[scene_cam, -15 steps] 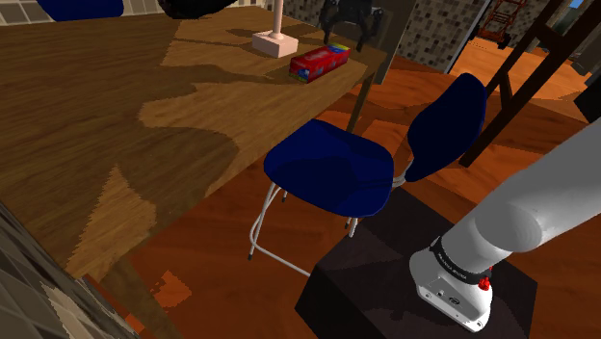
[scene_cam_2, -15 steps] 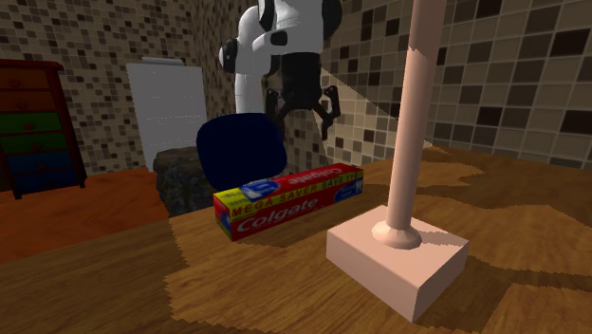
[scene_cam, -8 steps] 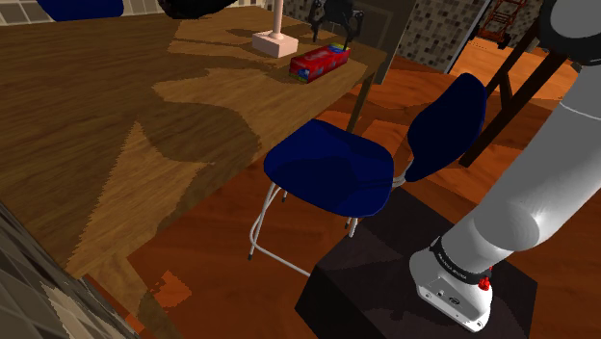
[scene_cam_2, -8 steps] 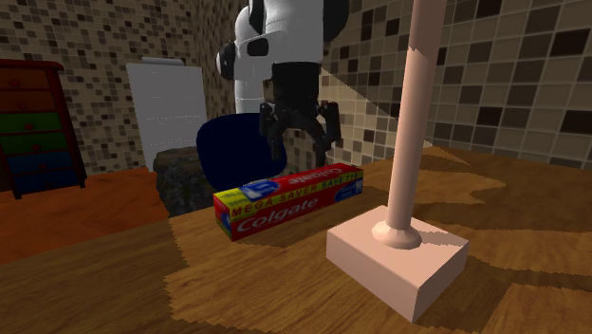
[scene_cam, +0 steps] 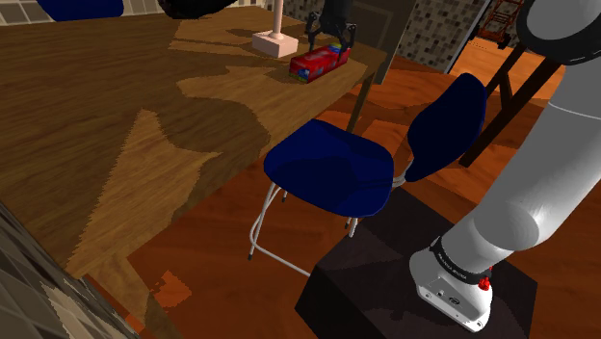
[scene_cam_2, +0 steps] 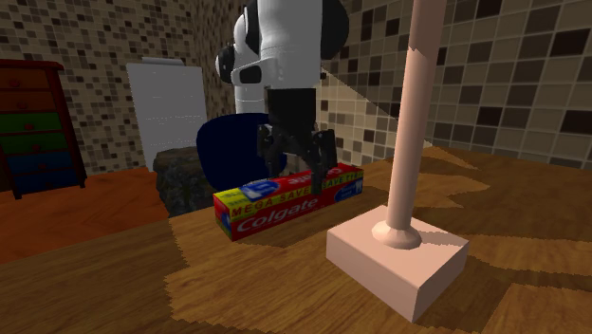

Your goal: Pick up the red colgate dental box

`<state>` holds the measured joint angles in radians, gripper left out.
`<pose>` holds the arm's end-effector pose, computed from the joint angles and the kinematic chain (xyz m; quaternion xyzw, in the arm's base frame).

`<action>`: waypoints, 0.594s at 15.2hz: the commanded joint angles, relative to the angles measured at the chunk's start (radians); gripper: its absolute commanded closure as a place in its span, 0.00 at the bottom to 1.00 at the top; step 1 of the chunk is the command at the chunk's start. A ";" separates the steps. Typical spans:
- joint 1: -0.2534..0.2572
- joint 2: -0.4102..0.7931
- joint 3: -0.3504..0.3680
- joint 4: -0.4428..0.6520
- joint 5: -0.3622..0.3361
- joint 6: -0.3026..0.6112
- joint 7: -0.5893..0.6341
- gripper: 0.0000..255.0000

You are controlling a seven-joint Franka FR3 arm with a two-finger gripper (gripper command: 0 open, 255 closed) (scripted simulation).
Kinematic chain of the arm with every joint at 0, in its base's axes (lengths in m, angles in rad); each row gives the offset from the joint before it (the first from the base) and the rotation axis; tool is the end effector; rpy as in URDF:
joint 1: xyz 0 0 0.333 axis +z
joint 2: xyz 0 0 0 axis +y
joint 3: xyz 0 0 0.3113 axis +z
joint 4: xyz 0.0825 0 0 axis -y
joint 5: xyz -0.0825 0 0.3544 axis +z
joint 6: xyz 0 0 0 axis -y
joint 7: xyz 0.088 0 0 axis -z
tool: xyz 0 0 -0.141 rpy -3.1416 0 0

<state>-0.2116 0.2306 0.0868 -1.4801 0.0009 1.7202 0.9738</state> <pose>0.5978 -0.0798 0.5098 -0.8522 0.5231 -0.0005 0.0116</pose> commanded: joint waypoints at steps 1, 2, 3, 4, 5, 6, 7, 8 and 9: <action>0.000 -0.005 0.000 -0.028 0.000 0.023 0.000 0.00; 0.000 -0.005 0.000 -0.028 0.000 0.023 0.000 0.00; -0.001 -0.006 0.000 -0.030 0.001 0.024 -0.001 1.00; -0.001 -0.007 0.000 -0.031 0.001 0.025 -0.001 1.00; 0.000 -0.006 0.000 -0.030 0.001 0.024 0.000 1.00; 0.000 -0.006 0.000 -0.030 0.001 0.024 0.001 1.00; 0.000 -0.004 0.000 -0.027 0.000 0.023 0.000 1.00; 0.000 -0.004 0.000 -0.027 0.000 0.023 0.001 1.00; 0.000 -0.004 0.000 -0.026 0.000 0.023 0.001 1.00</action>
<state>-0.2117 0.2244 0.0865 -1.5059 0.0008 1.7420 0.9754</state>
